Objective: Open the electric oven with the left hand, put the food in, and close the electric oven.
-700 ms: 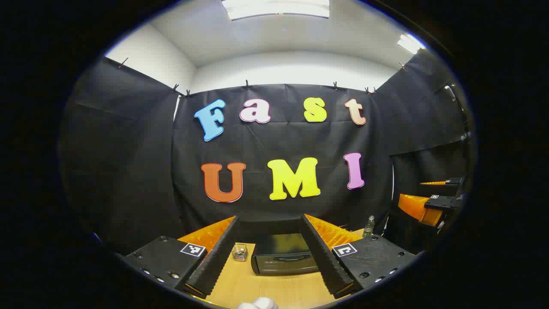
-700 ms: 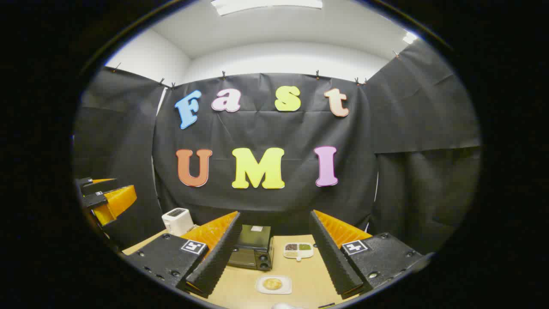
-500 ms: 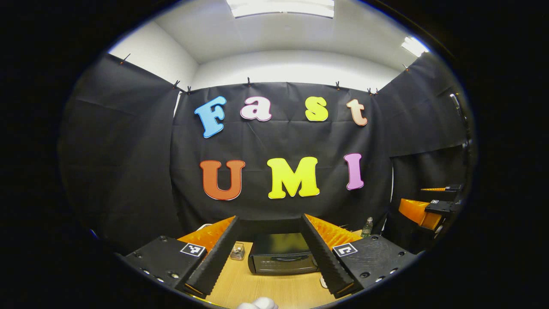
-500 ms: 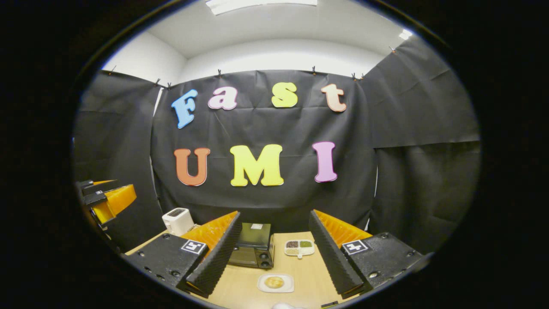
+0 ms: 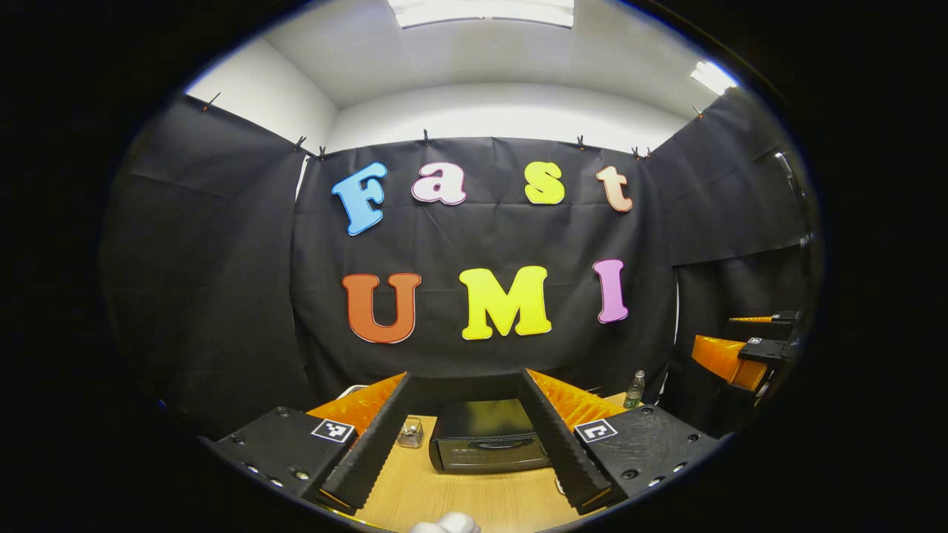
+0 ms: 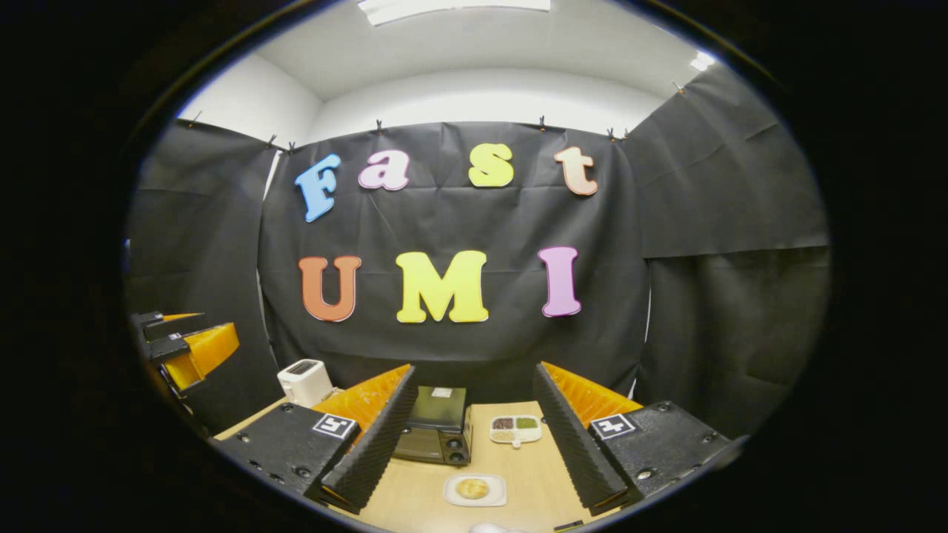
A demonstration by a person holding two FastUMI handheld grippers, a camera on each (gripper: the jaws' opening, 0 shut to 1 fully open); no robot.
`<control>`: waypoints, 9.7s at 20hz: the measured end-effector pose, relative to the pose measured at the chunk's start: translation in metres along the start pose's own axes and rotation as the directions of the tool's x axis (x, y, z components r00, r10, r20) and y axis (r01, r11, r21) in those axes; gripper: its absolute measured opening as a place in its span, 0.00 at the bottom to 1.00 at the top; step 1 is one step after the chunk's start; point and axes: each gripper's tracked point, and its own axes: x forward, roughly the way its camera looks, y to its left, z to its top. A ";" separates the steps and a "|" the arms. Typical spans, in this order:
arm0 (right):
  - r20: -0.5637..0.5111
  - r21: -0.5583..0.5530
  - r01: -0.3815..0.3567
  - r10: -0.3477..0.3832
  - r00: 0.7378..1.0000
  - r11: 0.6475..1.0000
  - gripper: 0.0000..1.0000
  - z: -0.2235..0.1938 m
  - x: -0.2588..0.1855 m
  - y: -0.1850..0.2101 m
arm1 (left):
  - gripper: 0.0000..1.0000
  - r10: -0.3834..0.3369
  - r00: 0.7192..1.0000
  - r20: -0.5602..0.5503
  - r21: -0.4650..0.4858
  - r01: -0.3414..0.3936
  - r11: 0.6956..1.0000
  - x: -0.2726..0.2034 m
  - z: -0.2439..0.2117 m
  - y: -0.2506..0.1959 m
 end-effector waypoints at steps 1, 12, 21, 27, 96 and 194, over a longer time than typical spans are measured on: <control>-0.002 0.001 0.002 -0.002 1.000 1.000 1.00 -0.001 0.000 -0.001 | 0.92 0.001 1.000 -0.002 0.001 -0.001 1.000 0.001 0.000 0.001; 0.013 0.021 0.032 -0.032 0.999 0.999 1.00 0.002 -0.003 -0.024 | 0.93 -0.012 0.999 -0.032 -0.034 0.011 0.999 0.013 -0.066 -0.017; 0.002 -0.021 0.055 -0.055 0.999 0.998 1.00 0.003 0.006 -0.044 | 0.92 -0.038 0.983 -0.177 -0.068 0.027 0.997 0.054 -0.194 -0.058; -0.025 -0.059 0.082 -0.083 0.996 0.995 1.00 -0.004 0.018 -0.059 | 0.93 -0.013 0.976 -0.216 -0.060 0.000 0.998 0.121 -0.242 -0.069; -0.182 0.051 0.037 -0.027 0.983 0.998 1.00 -0.074 0.044 -0.066 | 0.96 -0.055 0.880 -0.472 -0.027 0.048 0.998 0.180 -0.307 -0.068; -0.614 0.156 0.001 0.097 0.784 0.988 0.78 -0.431 0.140 0.046 | 0.94 0.019 0.991 -0.129 -0.013 -0.020 1.000 0.001 -0.076 0.031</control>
